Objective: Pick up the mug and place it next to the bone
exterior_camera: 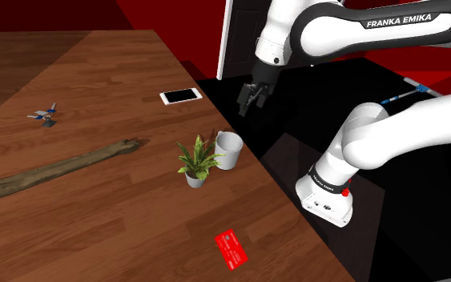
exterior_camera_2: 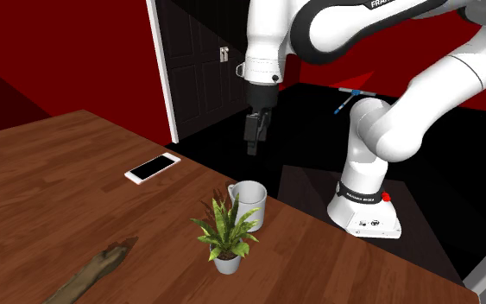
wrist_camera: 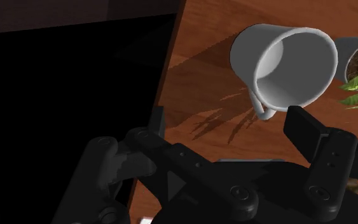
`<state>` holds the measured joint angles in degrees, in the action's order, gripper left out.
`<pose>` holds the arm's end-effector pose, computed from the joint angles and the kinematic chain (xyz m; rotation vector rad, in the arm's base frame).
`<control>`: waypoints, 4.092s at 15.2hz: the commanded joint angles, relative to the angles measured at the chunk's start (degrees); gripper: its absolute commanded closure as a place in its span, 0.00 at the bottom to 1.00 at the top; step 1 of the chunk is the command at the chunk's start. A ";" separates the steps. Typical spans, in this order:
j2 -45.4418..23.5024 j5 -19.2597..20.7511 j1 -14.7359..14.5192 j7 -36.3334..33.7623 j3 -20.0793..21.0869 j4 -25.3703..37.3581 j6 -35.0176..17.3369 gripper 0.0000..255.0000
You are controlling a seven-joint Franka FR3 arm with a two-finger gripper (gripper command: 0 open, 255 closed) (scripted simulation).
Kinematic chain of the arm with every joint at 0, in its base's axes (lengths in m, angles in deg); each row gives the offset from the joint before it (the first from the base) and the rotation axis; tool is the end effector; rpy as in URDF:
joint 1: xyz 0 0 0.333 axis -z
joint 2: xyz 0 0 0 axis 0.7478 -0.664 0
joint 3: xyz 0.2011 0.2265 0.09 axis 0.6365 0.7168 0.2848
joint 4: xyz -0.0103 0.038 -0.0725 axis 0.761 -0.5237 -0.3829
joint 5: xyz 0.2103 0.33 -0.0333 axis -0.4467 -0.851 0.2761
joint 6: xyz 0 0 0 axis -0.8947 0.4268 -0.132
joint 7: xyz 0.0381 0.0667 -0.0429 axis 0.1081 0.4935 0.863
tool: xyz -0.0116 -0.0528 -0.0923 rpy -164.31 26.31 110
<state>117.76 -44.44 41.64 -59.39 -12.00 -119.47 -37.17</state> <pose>0.3035 0.1141 0.4529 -3.0553 0.1411 -0.0515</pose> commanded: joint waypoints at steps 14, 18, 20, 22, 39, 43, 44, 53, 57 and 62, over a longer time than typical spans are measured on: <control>-11.64 -5.44 -3.96 -4.08 8.95 -7.60 -20.22 0.00; -11.66 -5.44 -3.96 -4.08 8.95 -7.59 -20.23 0.00; -11.66 -5.44 -3.96 -4.08 8.95 -7.59 -20.23 0.00; -11.65 -5.43 -3.96 -4.07 8.94 -7.58 -20.21 1.00; -7.04 -4.13 -3.69 -4.56 7.51 -3.96 -12.03 1.00; -5.35 -3.47 -3.51 -4.79 6.81 -1.83 -8.22 1.00; -4.99 -3.31 -3.46 -4.85 6.64 -1.27 -7.30 1.00; -2.66 -1.92 -3.00 -5.36 5.22 4.28 0.55 1.00; -2.12 -1.36 -2.79 -5.59 4.64 7.01 3.81 1.00; -1.81 -0.70 -2.52 -5.87 3.98 10.63 7.72 1.00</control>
<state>115.91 -45.25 39.06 -65.23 -7.90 -109.40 -30.05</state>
